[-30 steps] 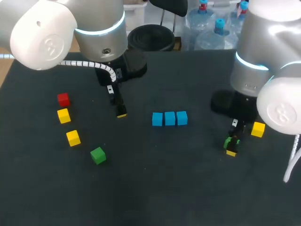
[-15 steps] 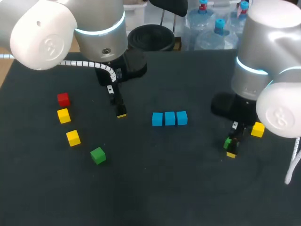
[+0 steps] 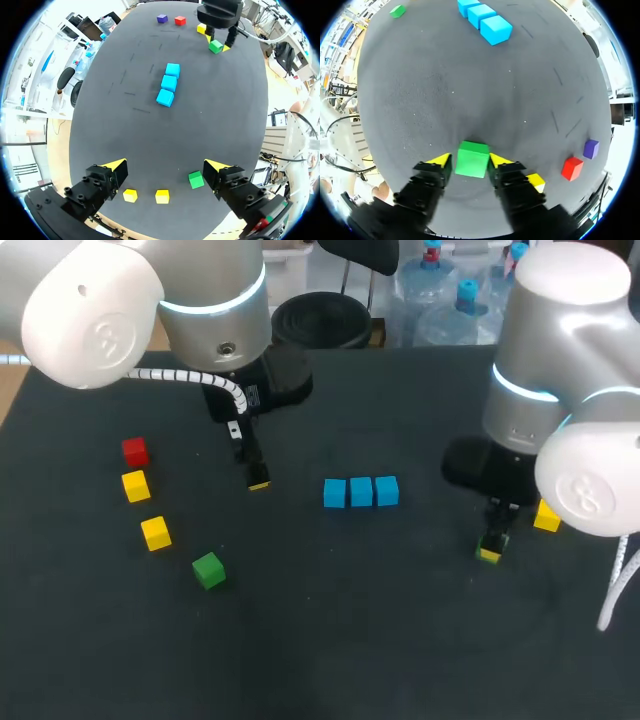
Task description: Place the blue cubes, place green cubes on the blue cubes, place the yellow cubes on the green cubes, then place the red cubes on the yellow cubes, and place purple cube on the red cubes.
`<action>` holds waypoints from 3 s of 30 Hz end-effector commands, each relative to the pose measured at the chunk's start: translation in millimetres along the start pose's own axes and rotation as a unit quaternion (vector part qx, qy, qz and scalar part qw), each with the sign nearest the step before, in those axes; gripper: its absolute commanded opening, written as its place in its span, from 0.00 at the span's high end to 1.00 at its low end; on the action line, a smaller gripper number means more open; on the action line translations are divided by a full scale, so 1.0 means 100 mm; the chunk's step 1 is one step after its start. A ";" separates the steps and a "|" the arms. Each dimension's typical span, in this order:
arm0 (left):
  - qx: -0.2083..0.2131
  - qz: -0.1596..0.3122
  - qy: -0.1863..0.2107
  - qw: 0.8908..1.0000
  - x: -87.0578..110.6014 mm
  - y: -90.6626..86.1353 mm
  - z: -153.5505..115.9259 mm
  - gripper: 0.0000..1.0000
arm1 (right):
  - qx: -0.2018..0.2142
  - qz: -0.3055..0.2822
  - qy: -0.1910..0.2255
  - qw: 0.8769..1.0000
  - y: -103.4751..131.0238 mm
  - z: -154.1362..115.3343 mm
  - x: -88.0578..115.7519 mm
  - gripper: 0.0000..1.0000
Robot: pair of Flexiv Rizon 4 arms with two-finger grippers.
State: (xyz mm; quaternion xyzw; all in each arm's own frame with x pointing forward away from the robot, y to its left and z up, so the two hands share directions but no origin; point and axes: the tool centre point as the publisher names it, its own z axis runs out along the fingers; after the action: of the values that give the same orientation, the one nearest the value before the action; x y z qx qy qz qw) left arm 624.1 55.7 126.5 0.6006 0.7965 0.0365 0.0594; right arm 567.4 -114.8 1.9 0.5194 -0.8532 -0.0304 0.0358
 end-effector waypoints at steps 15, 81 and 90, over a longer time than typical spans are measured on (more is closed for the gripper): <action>-0.001 -0.001 0.000 1.000 0.00 0.00 0.00 0.00 | 0.085 -0.075 -0.012 0.994 -0.20 -0.37 -0.26 1.00; -0.001 -0.001 0.000 1.000 0.00 0.00 0.00 0.00 | 0.067 -0.265 -0.033 0.961 -0.15 -0.58 -1.72 1.00; -0.001 -0.001 0.000 1.000 0.00 0.00 0.00 0.00 | 0.061 -0.264 -0.020 0.962 -0.19 -0.54 -1.70 1.00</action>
State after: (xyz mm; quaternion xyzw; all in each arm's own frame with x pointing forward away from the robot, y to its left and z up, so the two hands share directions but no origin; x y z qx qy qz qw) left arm 624.1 55.7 126.5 0.6006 0.7965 0.0365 0.0594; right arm 664.3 25.9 49.9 0.7265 -0.6867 0.0049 -0.0248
